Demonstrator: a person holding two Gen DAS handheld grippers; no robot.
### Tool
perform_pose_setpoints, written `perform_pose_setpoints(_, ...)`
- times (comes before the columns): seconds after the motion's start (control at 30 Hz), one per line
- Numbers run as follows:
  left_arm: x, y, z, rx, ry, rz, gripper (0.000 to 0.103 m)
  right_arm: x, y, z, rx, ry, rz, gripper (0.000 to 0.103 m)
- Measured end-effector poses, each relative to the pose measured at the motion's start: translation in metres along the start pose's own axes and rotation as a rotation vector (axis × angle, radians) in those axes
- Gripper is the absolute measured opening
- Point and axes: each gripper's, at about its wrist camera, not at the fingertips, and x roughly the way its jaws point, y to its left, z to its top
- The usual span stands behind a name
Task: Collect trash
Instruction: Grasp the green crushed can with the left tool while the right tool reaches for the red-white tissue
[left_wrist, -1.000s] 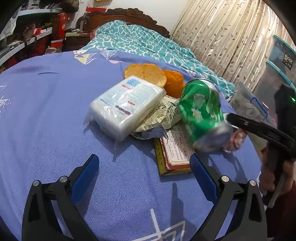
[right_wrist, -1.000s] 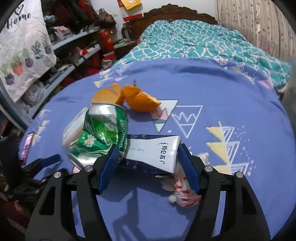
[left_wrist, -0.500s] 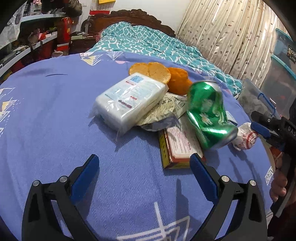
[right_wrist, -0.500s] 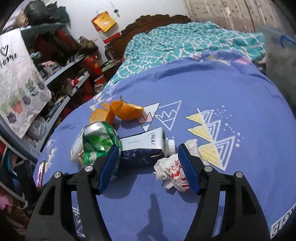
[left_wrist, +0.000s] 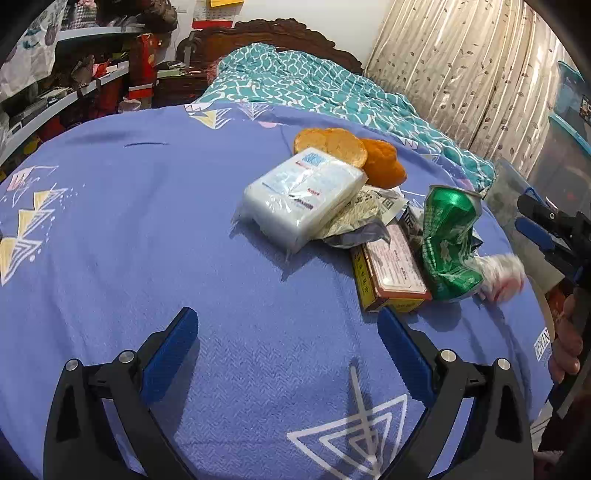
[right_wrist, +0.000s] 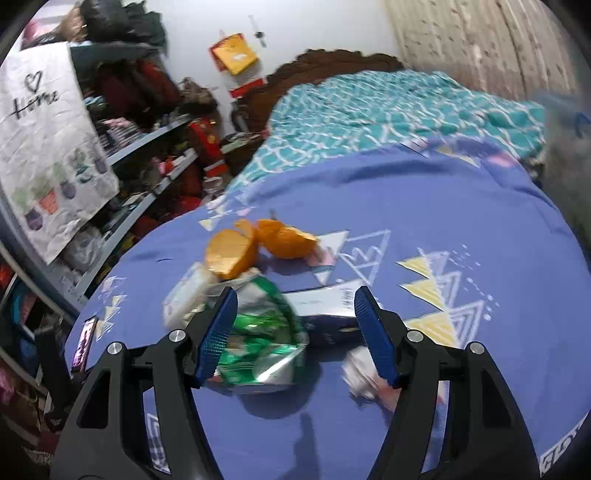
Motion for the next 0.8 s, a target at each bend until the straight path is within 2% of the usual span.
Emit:
perform_pose_setpoints(0.07, -0.002, -0.003, 0.002, 0.009, 0.010, -0.038, 0.083, 0.006, 0.006, 0.000, -0.015, 0.019, 0.011, 0.067)
perform_pose_setpoints(0.17, -0.001, -0.009, 0.006, 0.019, 0.046, -0.106, 0.074, 0.015, 0.009, -0.004, -0.009, 0.044, 0.033, 0.067)
perform_pose_setpoints(0.4, 0.005, -0.036, 0.024, 0.058, 0.064, -0.228, 0.069, 0.029, -0.012, -0.018, 0.104, 0.108, 0.064, 0.065)
perform_pose_setpoints(0.53, 0.022, -0.065, 0.042, 0.134, 0.068, -0.259, 0.069, 0.044, -0.032, -0.027, 0.181, 0.167, 0.044, 0.037)
perform_pose_setpoints(0.6, 0.038, -0.079, 0.048, 0.163, 0.103, -0.281, 0.069, 0.051, -0.041, -0.033, 0.214, 0.196, 0.046, 0.032)
perform_pose_setpoints(0.67, 0.051, -0.090, 0.051, 0.193, 0.120, -0.273, 0.069, 0.055, -0.045, -0.038, 0.231, 0.212, 0.052, 0.028)
perform_pose_setpoints(0.8, 0.066, -0.105, 0.053, 0.246, 0.128, -0.252, 0.069, 0.057, -0.040, -0.041, 0.192, 0.212, 0.038, 0.028)
